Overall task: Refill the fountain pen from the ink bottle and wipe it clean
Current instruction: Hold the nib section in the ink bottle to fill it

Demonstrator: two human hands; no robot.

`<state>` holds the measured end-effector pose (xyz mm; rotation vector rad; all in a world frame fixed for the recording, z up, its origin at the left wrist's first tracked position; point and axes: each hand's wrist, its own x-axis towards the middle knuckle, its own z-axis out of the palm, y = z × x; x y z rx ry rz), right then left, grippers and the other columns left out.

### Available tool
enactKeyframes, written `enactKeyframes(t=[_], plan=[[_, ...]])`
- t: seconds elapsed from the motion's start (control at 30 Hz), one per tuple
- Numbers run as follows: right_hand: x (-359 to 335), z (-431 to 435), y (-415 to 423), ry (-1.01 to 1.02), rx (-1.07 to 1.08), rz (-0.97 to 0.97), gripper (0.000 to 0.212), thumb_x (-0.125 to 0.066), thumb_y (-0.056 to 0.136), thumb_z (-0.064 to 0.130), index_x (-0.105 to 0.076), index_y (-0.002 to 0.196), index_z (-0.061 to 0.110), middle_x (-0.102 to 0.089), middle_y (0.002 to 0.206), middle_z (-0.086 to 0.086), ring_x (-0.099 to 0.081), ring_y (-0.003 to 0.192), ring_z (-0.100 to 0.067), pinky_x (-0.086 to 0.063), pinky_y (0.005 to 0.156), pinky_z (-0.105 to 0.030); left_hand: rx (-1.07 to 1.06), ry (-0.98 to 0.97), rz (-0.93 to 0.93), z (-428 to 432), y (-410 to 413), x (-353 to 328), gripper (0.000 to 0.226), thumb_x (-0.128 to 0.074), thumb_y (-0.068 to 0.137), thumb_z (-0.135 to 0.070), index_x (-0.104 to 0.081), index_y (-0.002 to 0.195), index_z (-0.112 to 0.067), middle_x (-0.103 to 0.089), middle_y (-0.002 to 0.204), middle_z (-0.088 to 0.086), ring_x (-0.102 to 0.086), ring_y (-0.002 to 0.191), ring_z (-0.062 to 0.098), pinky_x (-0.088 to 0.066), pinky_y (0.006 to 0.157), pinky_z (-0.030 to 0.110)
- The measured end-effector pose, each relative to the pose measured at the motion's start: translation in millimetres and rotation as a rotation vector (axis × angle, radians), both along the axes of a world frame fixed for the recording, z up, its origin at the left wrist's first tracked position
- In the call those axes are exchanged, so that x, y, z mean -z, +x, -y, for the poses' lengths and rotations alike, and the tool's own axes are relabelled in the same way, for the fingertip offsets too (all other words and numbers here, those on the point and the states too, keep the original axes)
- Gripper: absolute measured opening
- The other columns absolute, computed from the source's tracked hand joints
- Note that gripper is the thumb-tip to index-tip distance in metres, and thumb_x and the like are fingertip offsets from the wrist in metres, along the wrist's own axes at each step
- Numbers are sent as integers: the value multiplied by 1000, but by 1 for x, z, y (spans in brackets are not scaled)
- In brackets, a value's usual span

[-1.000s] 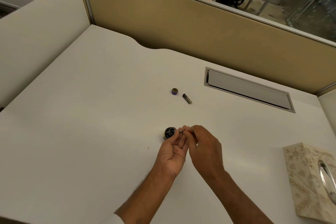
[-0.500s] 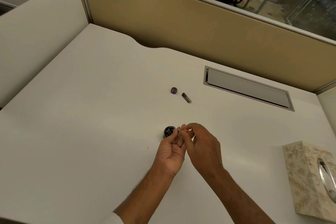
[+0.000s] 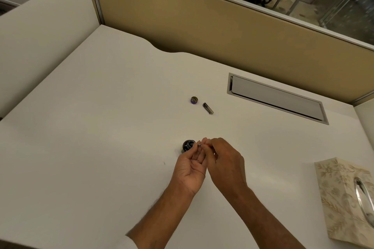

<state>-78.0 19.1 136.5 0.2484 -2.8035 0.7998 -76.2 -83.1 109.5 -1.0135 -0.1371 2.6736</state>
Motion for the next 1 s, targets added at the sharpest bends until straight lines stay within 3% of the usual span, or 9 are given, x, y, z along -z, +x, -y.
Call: enactKeyframes(t=[0.1,0.2,0.23,0.43,0.57,0.67,0.77,1.0], plan=[[-1,3,-3,18,36,-5,17,-67,95,23,-65,79,19,-63,71,8,-56,61,-10,-52,53,-32,3,-24,0,0,0,-2,23,-57,98,-2,-64,117,9,-77,99,25,-79,80,31,-63,56,36],[-4,3,-2,-14,16,15,1,-69,94,23,-70,94,23,-69,85,13,-55,65,-2,-48,58,-15,16,-40,-5,1,-1,-2,24,-57,98,-3,-63,117,9,-77,98,24,-79,80,32,-64,57,37],[-5,3,-1,-25,5,21,5,-69,93,20,-70,97,23,-70,89,14,-55,68,-1,-47,60,-13,16,-42,-5,1,-1,-2,25,-57,98,-3,-63,118,9,-76,99,24,-79,81,32,-64,58,37],[-2,5,-3,-3,22,-19,13,-68,95,19,-66,82,18,-64,75,8,-58,64,-10,-54,56,-32,13,-56,-3,0,-1,1,24,-58,98,-3,-64,118,8,-77,101,24,-79,83,30,-65,62,37],[-2,5,-3,-54,-17,-2,5,-68,94,14,-69,98,17,-66,90,7,-61,80,-9,-55,66,-27,14,-40,-9,1,-1,0,25,-58,97,-3,-63,119,9,-76,99,24,-78,83,30,-65,60,36],[-1,5,-4,-97,-102,21,18,-64,92,0,-69,105,12,-66,101,3,-62,94,-11,-54,81,-24,27,-47,-3,0,0,1,17,-58,97,-3,-66,108,7,-77,90,22,-79,75,29,-65,74,40],[-1,6,-5,-97,-119,11,22,-62,89,-9,-70,97,9,-67,95,1,-63,90,-14,-55,80,-29,19,-59,13,0,-2,3,19,-62,91,-2,-66,108,6,-76,91,20,-79,77,27,-59,85,42],[-1,9,-6,-123,-87,-13,13,-64,92,-3,-70,94,9,-65,91,0,-63,83,-14,-55,73,-31,8,-61,0,-2,-1,0,30,-67,78,0,-65,107,7,-76,90,21,-79,74,26,-63,75,38]])
